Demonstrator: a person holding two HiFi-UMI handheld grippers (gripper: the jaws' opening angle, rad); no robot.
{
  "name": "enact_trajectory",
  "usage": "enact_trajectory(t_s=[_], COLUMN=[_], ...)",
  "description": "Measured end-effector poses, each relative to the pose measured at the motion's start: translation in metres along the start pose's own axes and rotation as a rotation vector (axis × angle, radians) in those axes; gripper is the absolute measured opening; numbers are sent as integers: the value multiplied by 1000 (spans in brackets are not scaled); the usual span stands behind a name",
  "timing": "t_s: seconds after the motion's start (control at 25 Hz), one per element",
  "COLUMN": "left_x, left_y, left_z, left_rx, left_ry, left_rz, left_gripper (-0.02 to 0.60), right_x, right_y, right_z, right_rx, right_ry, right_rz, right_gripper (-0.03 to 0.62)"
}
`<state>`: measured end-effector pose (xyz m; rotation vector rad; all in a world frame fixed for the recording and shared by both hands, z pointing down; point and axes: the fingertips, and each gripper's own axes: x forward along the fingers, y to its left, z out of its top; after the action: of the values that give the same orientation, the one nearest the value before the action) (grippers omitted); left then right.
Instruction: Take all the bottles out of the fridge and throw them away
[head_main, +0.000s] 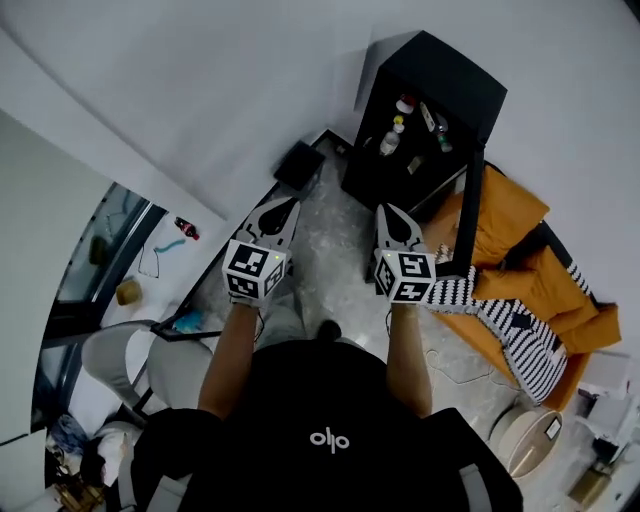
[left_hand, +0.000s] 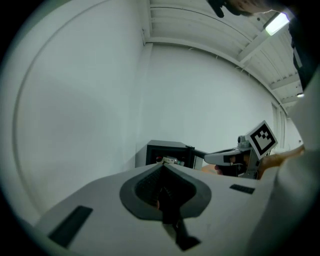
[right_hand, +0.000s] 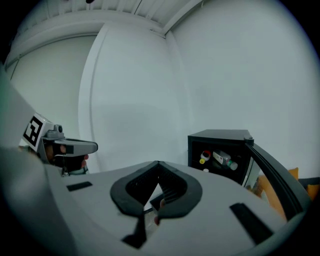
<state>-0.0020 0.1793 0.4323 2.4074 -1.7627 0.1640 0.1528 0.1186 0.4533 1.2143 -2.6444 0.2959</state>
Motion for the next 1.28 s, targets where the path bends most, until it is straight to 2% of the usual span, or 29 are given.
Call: enact_trajectory(t_s=[0.4,0.76,1.04,1.28], left_x=[126,191,222,240], left_y=[59,103,105,81], left_z=[49,53,43,35], left_rx=[66,50,33,15], left_ry=[6,49,67,82], left_rz=[-239,-382,-481,-527], left_gripper=[-2,-2,-2,-2], right_x=[99,150,157,144], right_y=[-47,-68,-76,-91], right_z=[54,63,51,46], right_rx=[43,96,109,118], right_ry=[-16,16,52,60], right_rz=[-179,-315,-413,-451], right_gripper=[2,2,2,2])
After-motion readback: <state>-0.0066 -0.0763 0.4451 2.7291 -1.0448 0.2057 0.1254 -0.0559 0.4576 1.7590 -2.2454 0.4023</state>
